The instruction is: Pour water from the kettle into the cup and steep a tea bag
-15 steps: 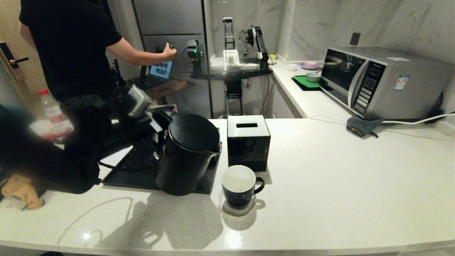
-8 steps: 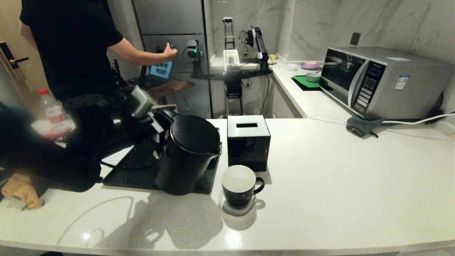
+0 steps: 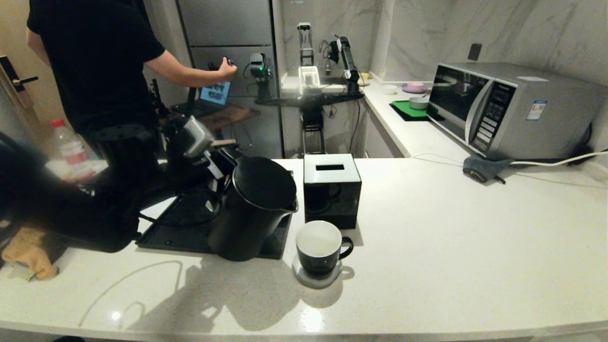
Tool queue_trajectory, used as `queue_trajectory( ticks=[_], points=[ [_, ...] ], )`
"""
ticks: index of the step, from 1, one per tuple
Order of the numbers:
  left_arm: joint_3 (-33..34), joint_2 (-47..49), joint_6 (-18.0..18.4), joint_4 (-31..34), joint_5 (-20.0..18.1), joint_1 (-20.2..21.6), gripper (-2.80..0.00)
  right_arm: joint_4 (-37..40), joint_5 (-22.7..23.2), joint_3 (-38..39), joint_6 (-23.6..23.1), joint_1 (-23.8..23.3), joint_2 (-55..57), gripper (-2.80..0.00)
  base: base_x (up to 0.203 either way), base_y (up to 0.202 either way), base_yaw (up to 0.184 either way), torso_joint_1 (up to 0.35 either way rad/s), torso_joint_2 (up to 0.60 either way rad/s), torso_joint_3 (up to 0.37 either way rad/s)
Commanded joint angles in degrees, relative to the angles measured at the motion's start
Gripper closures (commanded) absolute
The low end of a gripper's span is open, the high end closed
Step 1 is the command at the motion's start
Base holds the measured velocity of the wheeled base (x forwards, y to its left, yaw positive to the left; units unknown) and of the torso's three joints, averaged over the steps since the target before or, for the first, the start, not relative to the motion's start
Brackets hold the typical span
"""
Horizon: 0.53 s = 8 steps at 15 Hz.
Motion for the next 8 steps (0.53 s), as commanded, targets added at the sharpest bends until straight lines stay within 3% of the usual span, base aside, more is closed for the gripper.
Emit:
queue_trajectory(
  ticks=[1, 8],
  points=[
    [-0.48, 0.11, 0.24, 0.43, -0.17, -0.57, 0.0, -0.02, 0.01, -0.05, 0.04, 0.0, 0.07, 0.0, 0.0, 0.0, 0.0, 0.0, 0.0, 0.0],
    [-4.37, 0.8, 2.97, 4.65, -0.17, -1.55, 0.0, -0.02, 0.01, 0.03, 0.02, 0.01, 0.07, 0.0, 0.0, 0.0, 0.0, 0.0, 0.0, 0.0]
  ],
)
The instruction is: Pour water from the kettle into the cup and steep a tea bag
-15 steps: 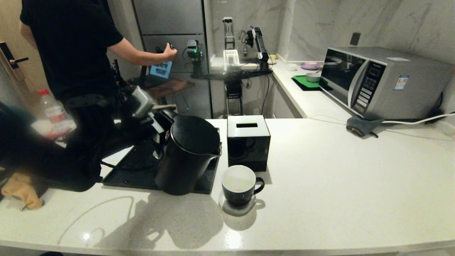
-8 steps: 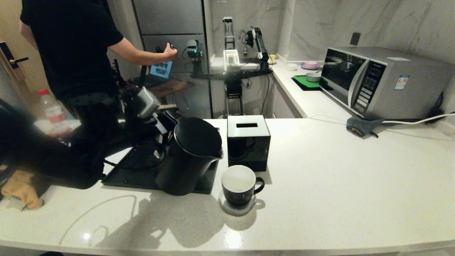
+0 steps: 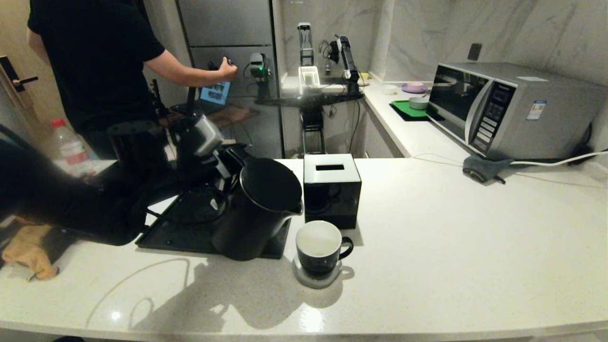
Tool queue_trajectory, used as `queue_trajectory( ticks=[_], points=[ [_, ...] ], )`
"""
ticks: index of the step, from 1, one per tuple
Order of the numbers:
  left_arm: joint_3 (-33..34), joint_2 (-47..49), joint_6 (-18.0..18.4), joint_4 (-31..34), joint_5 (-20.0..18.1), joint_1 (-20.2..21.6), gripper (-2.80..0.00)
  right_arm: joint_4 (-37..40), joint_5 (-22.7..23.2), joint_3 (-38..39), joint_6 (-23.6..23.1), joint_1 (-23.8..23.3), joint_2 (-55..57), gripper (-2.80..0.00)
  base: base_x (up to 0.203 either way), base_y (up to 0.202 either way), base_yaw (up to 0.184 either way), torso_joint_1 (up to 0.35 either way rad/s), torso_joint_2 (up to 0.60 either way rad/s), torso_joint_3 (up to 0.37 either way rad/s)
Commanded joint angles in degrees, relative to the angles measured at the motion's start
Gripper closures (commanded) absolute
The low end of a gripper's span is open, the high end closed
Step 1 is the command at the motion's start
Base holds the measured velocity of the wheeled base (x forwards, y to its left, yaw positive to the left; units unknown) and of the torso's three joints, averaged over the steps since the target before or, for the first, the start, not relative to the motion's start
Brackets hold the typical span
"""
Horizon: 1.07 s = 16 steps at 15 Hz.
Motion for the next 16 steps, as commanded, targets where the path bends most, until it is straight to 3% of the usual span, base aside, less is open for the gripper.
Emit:
queue_trajectory(
  ticks=[1, 16],
  points=[
    [-1.65, 0.46, 0.25, 0.36, -0.11, -0.24, 0.0, -0.04, -0.05, -0.02, 0.01, -0.02, 0.07, 0.0, 0.0, 0.0, 0.0, 0.0, 0.0, 0.0],
    [-6.47, 2.21, 4.38, 4.93, 2.29, -2.44, 0.0, -0.04, -0.01, 0.02, 0.01, 0.02, 0.07, 0.0, 0.0, 0.0, 0.0, 0.0, 0.0, 0.0]
  ],
)
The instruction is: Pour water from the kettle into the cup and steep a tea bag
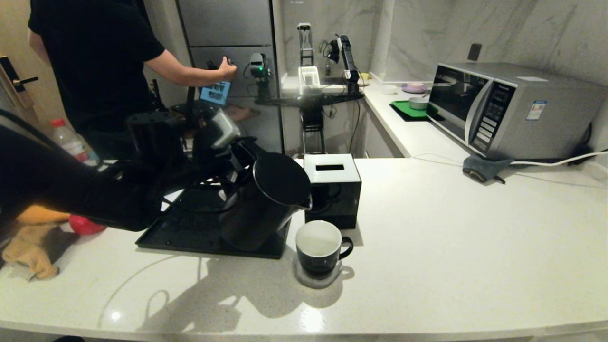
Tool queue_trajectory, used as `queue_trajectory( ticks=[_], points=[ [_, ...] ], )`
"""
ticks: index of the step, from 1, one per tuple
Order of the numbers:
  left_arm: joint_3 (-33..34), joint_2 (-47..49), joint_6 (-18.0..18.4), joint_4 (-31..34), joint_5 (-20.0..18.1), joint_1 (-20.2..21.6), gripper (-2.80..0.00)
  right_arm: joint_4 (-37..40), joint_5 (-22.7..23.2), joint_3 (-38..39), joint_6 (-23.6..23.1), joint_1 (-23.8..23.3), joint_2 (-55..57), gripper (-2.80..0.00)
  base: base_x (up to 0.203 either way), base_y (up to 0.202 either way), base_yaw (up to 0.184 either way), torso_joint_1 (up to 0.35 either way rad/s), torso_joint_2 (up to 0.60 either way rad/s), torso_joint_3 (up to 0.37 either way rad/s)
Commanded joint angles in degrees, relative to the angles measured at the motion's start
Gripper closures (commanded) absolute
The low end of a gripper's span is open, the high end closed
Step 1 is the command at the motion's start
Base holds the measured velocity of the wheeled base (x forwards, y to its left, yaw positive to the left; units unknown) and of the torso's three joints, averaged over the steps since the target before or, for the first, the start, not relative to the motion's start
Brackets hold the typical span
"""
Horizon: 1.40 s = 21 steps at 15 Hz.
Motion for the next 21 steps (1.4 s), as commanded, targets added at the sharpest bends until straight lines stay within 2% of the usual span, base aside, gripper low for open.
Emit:
queue_trajectory(
  ticks=[1, 8, 14, 21],
  points=[
    [-0.03, 0.13, 0.36, -0.18, -0.08, -0.01, 0.0, -0.02, -0.04, -0.06, 0.01, -0.04, 0.07, 0.0, 0.0, 0.0, 0.0, 0.0, 0.0, 0.0],
    [-0.91, 0.22, 3.65, 1.35, 1.05, -0.01, 0.0, -0.02, -0.09, 0.02, 0.01, 0.02, 0.07, 0.0, 0.0, 0.0, 0.0, 0.0, 0.0, 0.0],
    [-0.91, 0.22, 4.22, 1.58, 1.86, -0.19, 0.0, -0.02, 0.0, 0.02, 0.01, -0.07, 0.07, 0.0, 0.0, 0.0, 0.0, 0.0, 0.0, 0.0],
    [-2.44, 0.13, 6.55, 4.08, 1.86, -0.54, 0.0, -0.02, -0.07, 0.02, 0.01, 0.01, 0.07, 0.0, 0.0, 0.0, 0.0, 0.0, 0.0, 0.0]
  ],
)
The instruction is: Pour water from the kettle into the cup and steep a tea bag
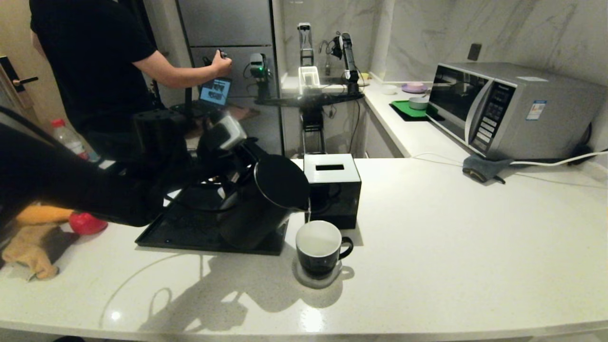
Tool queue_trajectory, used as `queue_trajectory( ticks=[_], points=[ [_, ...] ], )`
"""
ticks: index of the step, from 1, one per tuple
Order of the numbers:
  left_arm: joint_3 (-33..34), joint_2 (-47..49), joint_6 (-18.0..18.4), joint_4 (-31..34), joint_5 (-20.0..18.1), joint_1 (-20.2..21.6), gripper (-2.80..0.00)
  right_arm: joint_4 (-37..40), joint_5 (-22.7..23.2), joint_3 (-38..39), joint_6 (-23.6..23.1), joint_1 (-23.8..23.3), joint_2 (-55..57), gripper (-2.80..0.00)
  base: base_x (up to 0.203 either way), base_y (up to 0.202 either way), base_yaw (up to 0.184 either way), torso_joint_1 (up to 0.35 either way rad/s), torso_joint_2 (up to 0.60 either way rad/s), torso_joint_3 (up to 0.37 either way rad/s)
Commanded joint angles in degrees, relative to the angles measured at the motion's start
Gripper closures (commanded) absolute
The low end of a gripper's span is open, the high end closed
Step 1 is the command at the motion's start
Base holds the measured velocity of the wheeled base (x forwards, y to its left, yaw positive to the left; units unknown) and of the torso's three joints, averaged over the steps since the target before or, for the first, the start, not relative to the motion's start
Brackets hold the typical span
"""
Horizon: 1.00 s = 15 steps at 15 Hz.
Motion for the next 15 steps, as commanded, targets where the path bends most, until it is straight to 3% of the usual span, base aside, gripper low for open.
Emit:
queue_trajectory(
  ticks=[1, 15],
  points=[
    [-0.49, 0.0, 1.16, 0.24, -0.16, -0.14, 0.0, 0.0, 0.02, 0.02, 0.05, -0.06, 0.07, 0.0, 0.0, 0.0, 0.0, 0.0, 0.0, 0.0],
    [-0.94, -0.09, 1.73, 0.55, 0.63, -1.02, 0.0, 0.0, -0.01, -0.04, 0.05, -0.06, 0.07, 0.0, 0.0, 0.0, 0.0, 0.0, 0.0, 0.0]
  ],
)
